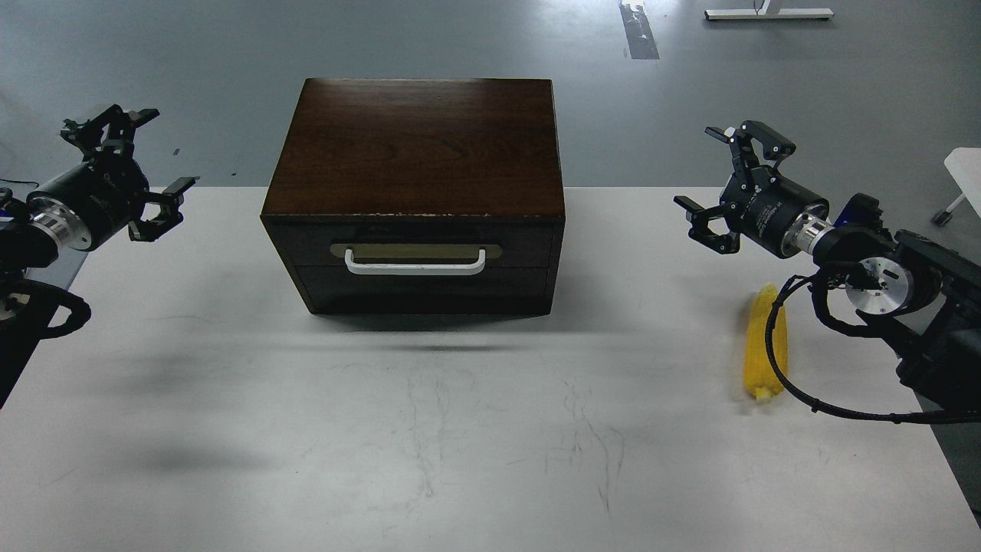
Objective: Put corn in drawer with both arms
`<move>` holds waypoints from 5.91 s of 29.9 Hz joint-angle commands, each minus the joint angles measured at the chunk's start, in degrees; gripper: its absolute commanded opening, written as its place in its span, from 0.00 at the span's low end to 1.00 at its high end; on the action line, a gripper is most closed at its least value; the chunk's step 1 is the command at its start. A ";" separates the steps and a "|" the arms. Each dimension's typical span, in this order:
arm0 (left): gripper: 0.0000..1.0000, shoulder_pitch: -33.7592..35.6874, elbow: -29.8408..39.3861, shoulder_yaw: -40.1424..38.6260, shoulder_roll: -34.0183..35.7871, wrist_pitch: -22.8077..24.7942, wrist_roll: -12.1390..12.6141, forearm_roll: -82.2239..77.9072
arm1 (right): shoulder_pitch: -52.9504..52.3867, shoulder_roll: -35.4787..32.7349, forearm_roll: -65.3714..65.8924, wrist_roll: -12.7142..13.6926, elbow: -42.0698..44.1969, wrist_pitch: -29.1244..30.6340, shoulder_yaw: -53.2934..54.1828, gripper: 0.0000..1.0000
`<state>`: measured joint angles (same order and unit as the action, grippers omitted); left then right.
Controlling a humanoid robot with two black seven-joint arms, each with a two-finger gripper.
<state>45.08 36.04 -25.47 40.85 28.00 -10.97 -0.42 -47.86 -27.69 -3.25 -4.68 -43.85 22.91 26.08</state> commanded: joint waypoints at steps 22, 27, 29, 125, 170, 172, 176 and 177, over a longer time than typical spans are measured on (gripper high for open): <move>0.98 0.54 0.00 -0.02 -3.06 0.00 -0.10 -0.28 | -1.80 -0.26 0.00 0.29 -0.09 -1.11 -0.06 1.00; 0.98 0.71 0.00 -0.02 -2.71 0.00 -0.19 -0.28 | -1.54 -0.26 0.00 0.29 -0.09 -1.82 -0.15 1.00; 0.98 0.62 0.00 -0.10 -2.62 0.00 -0.19 -0.28 | -1.54 -0.26 0.00 0.29 -0.09 -1.82 -0.15 1.00; 0.98 28.22 51.94 20.46 -0.16 -4.01 -17.03 -117.35 | 2.24 -6.94 0.00 0.11 -5.54 -2.87 -0.15 1.00; 0.98 21.89 46.05 21.16 -1.74 -7.35 -10.83 -115.77 | 2.42 -7.38 0.09 0.11 -4.92 -2.87 -0.15 1.00; 0.98 21.81 45.96 21.25 -2.09 -7.35 -10.74 -115.86 | 2.42 -7.29 0.09 0.11 -4.92 -2.87 -0.15 1.00; 0.98 21.01 45.96 21.25 -2.27 -7.35 -10.74 -116.04 | 2.51 -7.38 0.09 0.11 -4.92 -2.87 -0.15 1.00; 0.98 20.93 45.96 21.34 -2.27 -7.35 -10.65 -116.12 | 2.59 -7.38 0.09 0.11 -4.92 -2.96 -0.07 1.00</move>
<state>66.36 82.01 -4.22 38.67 20.61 -21.72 -116.41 -45.39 -35.03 -3.16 -4.57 -48.77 20.04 25.96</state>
